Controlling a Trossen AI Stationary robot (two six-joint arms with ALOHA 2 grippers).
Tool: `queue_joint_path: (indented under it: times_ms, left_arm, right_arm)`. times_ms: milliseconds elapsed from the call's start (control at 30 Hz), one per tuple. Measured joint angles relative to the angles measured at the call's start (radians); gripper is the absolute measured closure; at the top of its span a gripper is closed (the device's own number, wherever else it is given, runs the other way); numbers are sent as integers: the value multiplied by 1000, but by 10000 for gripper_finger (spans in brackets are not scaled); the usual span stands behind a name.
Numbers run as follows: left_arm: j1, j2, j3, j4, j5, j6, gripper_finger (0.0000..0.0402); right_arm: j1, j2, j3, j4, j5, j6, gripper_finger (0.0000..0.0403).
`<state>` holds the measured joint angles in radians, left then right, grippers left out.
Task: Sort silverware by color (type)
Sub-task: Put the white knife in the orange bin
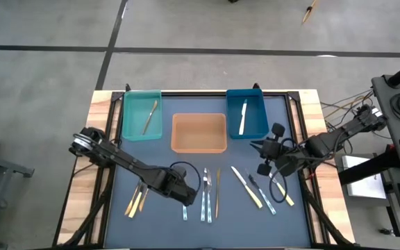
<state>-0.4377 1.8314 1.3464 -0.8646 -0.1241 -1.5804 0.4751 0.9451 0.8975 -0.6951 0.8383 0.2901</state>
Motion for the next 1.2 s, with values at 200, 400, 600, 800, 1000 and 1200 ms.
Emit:
queue_joint_path:
  times_ms: [200, 400, 600, 800, 1000, 1200]
  left_arm:
    - [0, 32, 0, 8, -1, -11, 219]
    - [0, 53, 0, 18, -1, -21, 212]
    - [-7, 103, 0, 48, 3, -25, 215]
    - [-12, 135, 0, 57, 13, -26, 216]
    - [-16, 155, 0, 78, 18, -30, 216]
    - [-16, 171, 0, 77, 18, -30, 216]
  right_arm:
    - [0, -3, -3, -3, 0, -5, 372]
    - [0, -3, -4, -3, 0, -15, 372]
    - [0, -5, -4, -3, 0, -18, 372]
    - [0, -5, -4, -3, 0, -20, 372]
    - [0, -5, -4, -3, 0, -20, 372]
    - [0, -5, -4, -3, 0, -20, 372]
